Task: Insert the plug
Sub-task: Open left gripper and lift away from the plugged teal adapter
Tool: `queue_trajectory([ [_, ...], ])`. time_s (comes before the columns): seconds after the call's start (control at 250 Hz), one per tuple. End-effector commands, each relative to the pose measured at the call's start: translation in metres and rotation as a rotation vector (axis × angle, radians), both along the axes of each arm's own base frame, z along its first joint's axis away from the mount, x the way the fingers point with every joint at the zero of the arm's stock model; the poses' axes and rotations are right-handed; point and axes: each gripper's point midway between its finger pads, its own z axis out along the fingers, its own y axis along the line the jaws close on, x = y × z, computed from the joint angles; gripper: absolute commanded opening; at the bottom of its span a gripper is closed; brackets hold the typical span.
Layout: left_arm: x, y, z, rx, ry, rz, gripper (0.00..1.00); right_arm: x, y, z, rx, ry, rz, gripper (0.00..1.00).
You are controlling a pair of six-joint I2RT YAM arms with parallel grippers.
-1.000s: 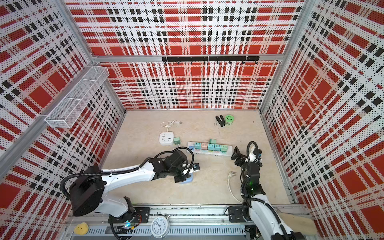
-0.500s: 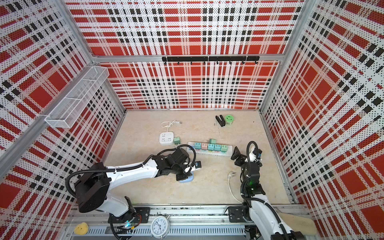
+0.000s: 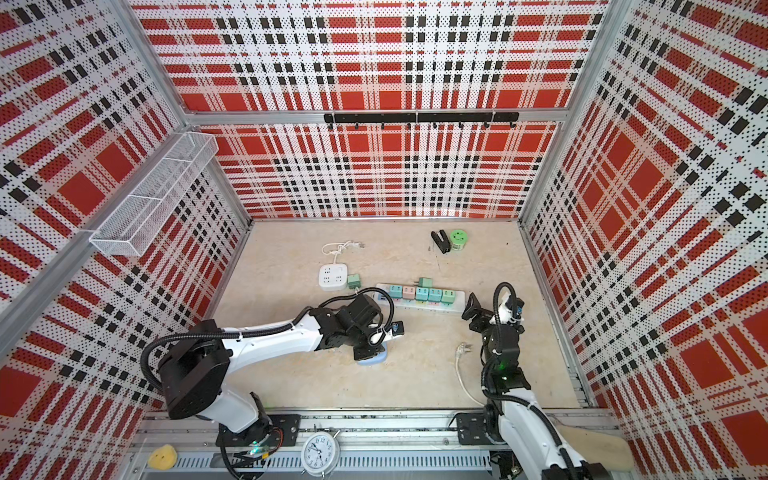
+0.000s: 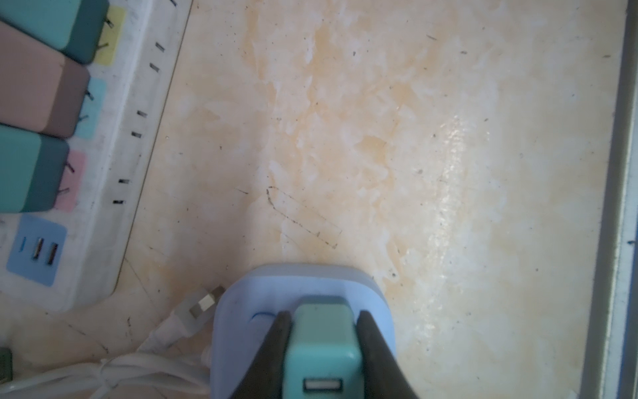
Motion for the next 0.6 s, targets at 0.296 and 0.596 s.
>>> queue_trajectory([
  [0.296,-0.006,0.015,-0.031,0.191,0.024,0.008,0.0,0.0,0.002,0.013,0.011,-0.054,0.014,1.0],
  [0.596,-0.022,-0.026,-0.009,-0.012,0.025,-0.062,0.0,0.002,0.003,0.013,0.009,-0.05,0.016,1.0],
])
